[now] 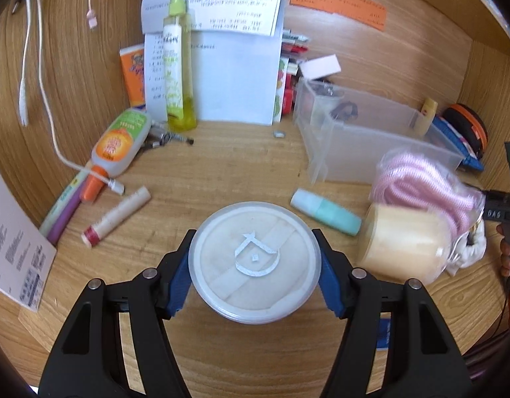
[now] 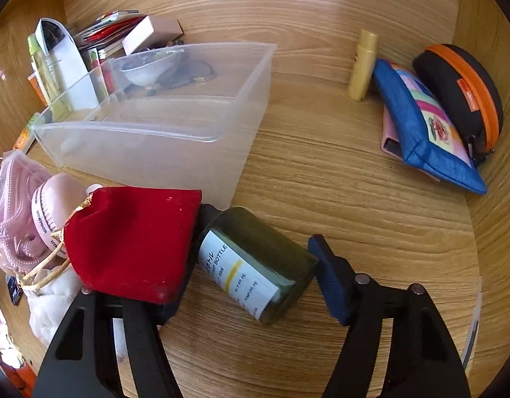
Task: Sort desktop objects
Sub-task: 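Lift both held items and carry them over the clear plastic box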
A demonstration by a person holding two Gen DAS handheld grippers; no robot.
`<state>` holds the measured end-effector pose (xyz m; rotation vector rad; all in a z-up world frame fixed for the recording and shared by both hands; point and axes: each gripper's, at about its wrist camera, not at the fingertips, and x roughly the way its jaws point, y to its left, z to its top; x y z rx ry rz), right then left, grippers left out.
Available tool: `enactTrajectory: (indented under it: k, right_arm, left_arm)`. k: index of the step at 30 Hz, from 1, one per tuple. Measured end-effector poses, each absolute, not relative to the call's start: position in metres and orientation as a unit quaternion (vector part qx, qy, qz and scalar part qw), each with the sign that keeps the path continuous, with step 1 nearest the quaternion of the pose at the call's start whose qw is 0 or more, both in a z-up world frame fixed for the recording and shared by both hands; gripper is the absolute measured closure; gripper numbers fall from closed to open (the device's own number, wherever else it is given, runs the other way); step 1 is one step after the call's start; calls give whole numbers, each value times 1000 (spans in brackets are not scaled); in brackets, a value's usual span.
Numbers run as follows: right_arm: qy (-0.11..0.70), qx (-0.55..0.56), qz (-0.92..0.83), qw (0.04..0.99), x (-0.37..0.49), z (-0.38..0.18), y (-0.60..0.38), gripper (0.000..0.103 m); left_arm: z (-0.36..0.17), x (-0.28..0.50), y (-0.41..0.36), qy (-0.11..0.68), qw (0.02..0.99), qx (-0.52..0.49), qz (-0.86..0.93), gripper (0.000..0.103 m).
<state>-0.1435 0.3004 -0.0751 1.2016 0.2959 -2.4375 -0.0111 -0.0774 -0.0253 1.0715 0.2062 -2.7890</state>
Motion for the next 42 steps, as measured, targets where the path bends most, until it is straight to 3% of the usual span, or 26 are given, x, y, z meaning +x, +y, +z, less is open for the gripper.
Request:
enactTrajectory:
  k: [14,42]
  right_arm:
    - [99,356,-918,146,-118,-26,335,42]
    - [94,265,-931,231,-138,34,245,42]
  left_arm:
    - [5,-38,-62,53,49,321,-944,38]
    - [74,-124,-43,37,-5,277,-960,38]
